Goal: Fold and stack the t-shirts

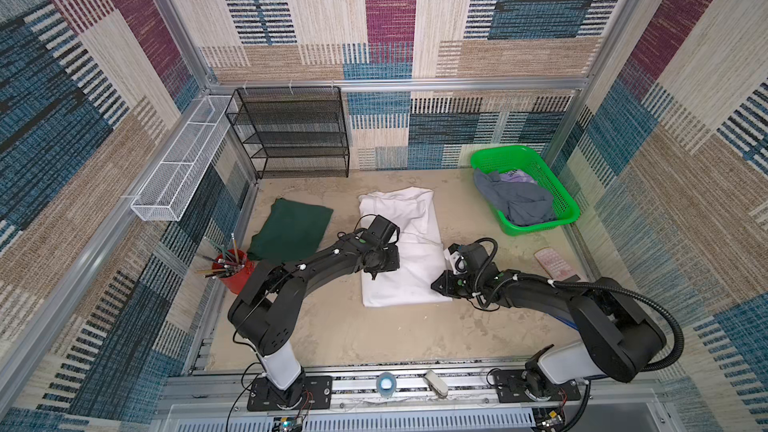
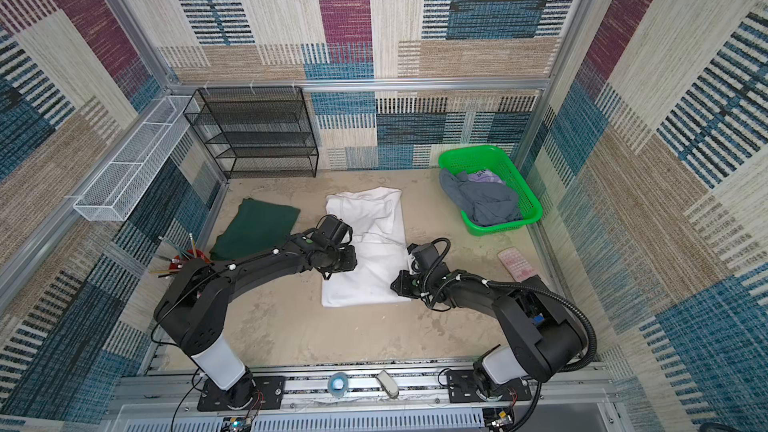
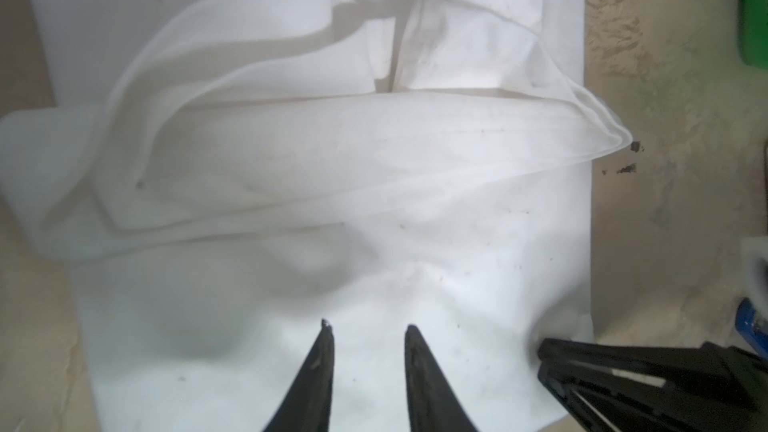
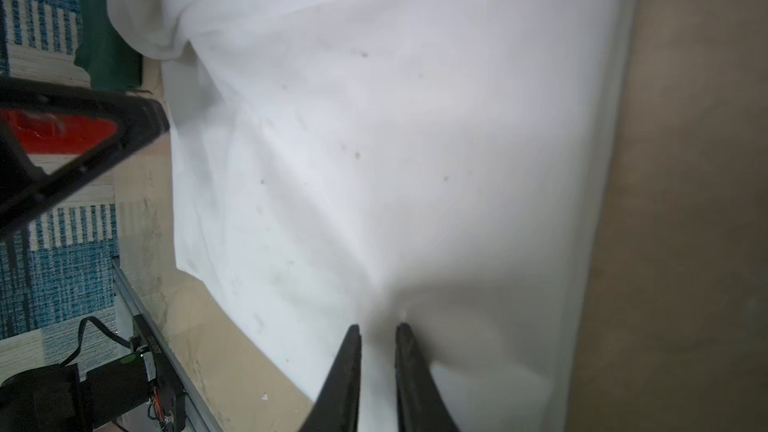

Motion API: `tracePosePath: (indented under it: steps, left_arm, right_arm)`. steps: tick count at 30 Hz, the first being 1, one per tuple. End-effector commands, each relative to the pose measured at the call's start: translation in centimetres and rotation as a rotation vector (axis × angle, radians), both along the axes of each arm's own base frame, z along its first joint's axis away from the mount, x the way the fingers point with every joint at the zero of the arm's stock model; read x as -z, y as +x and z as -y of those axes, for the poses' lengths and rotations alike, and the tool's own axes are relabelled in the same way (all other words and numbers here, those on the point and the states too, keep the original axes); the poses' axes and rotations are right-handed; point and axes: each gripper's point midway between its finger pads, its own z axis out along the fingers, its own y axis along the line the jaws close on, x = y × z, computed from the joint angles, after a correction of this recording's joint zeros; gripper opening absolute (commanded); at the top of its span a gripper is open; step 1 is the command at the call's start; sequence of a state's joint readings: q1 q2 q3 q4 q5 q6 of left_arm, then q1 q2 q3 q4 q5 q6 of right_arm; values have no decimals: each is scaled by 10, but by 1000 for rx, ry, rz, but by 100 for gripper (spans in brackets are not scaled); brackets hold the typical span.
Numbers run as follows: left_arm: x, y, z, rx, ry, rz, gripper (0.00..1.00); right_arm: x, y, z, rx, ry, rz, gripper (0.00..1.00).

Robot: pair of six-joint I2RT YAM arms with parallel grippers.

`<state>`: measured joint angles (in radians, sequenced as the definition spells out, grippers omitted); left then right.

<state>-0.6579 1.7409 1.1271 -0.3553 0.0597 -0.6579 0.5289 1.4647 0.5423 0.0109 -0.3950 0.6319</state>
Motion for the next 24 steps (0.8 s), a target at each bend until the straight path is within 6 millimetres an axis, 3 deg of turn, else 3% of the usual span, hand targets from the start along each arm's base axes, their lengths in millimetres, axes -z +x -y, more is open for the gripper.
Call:
tracePosePath:
  steps: [1, 10, 14, 18, 24]
  left_arm:
    - [-1, 11, 9, 10, 0, 38, 31]
    - [22, 24, 3, -38, 92, 14, 31]
    - [22, 42, 6, -64, 120, 42, 33]
    - [3, 79, 4, -106, 171, 149, 35]
    - [-54, 147, -14, -149, 223, 332, 36]
  right_arm:
    - [3, 6, 3, 43, 5, 32, 19]
    - [21, -7, 15, 47, -55, -26, 17]
    - [25, -11, 16, 42, -64, -34, 17]
    - [27, -14, 17, 35, -66, -45, 16]
    - [16, -12, 16, 28, -56, -13, 16]
